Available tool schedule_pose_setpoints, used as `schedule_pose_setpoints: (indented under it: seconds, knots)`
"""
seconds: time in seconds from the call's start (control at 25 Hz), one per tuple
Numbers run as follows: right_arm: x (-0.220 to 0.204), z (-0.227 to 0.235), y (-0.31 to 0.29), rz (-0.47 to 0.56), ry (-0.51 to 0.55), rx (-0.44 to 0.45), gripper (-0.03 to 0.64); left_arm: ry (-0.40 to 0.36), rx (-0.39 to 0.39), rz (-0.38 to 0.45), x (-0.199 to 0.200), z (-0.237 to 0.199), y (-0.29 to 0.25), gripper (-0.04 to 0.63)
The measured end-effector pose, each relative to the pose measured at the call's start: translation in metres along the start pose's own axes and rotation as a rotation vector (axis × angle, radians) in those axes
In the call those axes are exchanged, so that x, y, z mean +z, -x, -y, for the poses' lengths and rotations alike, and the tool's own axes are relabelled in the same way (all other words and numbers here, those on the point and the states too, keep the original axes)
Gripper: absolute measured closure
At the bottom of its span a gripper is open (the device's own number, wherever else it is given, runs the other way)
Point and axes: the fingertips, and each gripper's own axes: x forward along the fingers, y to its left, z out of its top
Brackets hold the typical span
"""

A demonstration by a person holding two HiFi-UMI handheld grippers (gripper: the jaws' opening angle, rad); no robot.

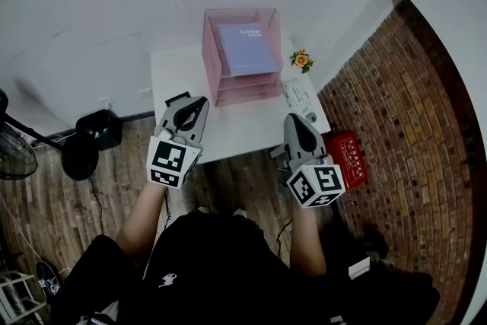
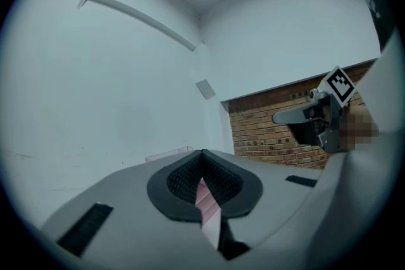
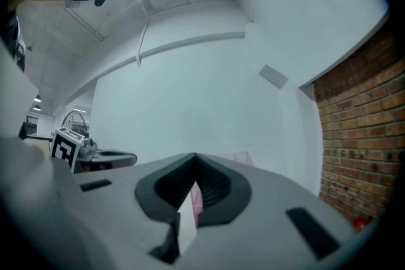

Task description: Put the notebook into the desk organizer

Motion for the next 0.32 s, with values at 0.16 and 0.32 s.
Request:
schedule_pose_setpoints:
  seconds: [0.16, 0.32]
  knots:
    - [-0.0021, -0.0007, -0.001, 0.0, 0.004, -0.01, 0.615, 0.001, -0.007, -0.001, -0.004, -0.0012, 0.0006, 0.592]
    - [-0.0058, -0.0007, -0.0017, -0.007, 0.007, -0.017, 0.615, 0.003, -0.014, -0.001, -0.0073, -0.0004, 0.0005, 0.592]
